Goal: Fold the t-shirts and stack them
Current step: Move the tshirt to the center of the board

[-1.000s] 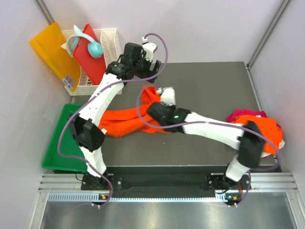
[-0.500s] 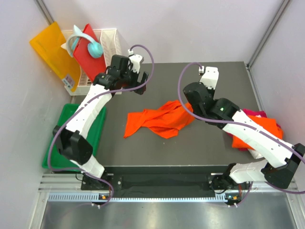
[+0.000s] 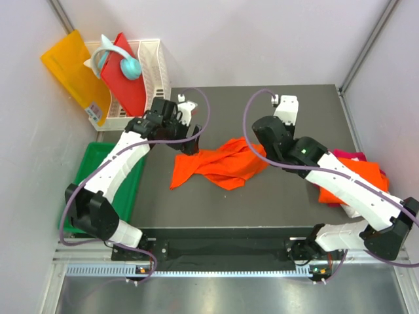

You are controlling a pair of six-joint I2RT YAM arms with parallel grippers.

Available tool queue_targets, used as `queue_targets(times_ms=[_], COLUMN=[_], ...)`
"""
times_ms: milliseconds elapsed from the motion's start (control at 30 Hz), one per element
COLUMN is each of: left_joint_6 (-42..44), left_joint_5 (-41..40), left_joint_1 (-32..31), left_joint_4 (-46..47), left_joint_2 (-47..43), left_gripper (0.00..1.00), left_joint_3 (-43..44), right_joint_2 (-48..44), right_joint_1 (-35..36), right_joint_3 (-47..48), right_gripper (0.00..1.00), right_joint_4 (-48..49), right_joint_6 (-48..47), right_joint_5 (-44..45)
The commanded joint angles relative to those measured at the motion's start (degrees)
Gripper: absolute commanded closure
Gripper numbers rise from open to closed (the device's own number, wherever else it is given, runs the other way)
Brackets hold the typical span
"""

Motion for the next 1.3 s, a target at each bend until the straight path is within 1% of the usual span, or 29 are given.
queue_targets(times_ms=[0, 100, 200, 300, 333, 400, 500, 600, 633, 800, 933, 1067, 1100, 1233, 1267], left_joint_6=[1.84, 0.7, -0.62, -1.33, -1.33, -1.15, -1.33, -2.47, -2.99, -3.97, -3.88, -4.05, -5.88, -7.22, -7.13], left_joint_5=[-1.17, -1.62, -0.66, 1.62, 2.68, 6.01, 7.78, 5.86, 5.15, 3.39, 1.9, 3.3, 4.0, 4.19, 3.31], left_joint_1=[-0.17, -0.35, -0.7, -0.79, -0.79, -0.87, -1.22, -1.23, -1.23, -1.23, -1.23, -1.23, -1.23, -1.23, -1.14], left_joint_4=[-2.16, -2.16, -3.2, -3.91, -4.0, -3.39, -0.58, 0.48, 0.39, 2.32, 2.41, 2.94, 3.12, 2.94, 2.68], left_joint_2=[-0.3, 1.54, 4.27, 5.25, 5.07, 3.76, 1.74, 1.82, 2.08, 2.78, 4.19, 5.42, 6.55, 9.11, 9.64], left_gripper=[0.06, 0.09, 0.11, 0.12, 0.12, 0.12, 0.12, 0.12, 0.12, 0.11, 0.11, 0.11, 0.11, 0.11, 0.11], left_joint_3=[-3.27, -4.24, -2.68, -0.04, 0.58, 1.72, 2.26, 3.13, 3.14, 0.5, 0.67, 1.9, 2.25, 4.54, 5.33], right_joint_2=[-3.16, -2.9, -3.34, -4.04, -3.0, -1.24, 3.41, 7.72, 9.65, 16.59, 19.07, 19.86, 20.56, 22.23, 22.15], right_joint_1=[-1.4, -1.49, -0.53, 4.82, 8.06, 11.67, 14.67, 16.43, 16.79, 17.06, 16.97, 16.88, 16.88, 16.79, 16.7], right_joint_3=[-2.34, -3.75, -6.03, -8.58, -8.76, -8.42, -7.54, -5.52, -4.73, 1.95, 4.77, 5.21, 5.38, 7.23, 7.84], right_gripper=[1.0, 1.0, 1.0, 1.0, 1.0, 1.0, 1.0, 1.0, 1.0, 1.0, 1.0, 1.0, 1.0, 1.0, 0.96], right_joint_4=[1.4, 0.53, 0.78, 3.68, 3.95, 4.39, 6.4, 9.13, 11.4, 13.27, 13.44, 15.81, 15.73, 13.37, 12.14], right_joint_6=[-0.5, 1.08, 3.45, 3.46, 3.89, 4.68, 5.04, 3.65, 2.85, -1.45, -3.04, -4.36, -4.45, -3.14, -2.44], right_joint_5=[-1.25, -3.44, -5.9, -6.7, -6.79, -8.19, -10.12, -12.23, -12.85, -13.73, -15.31, -19.26, -19.62, -18.13, -15.95])
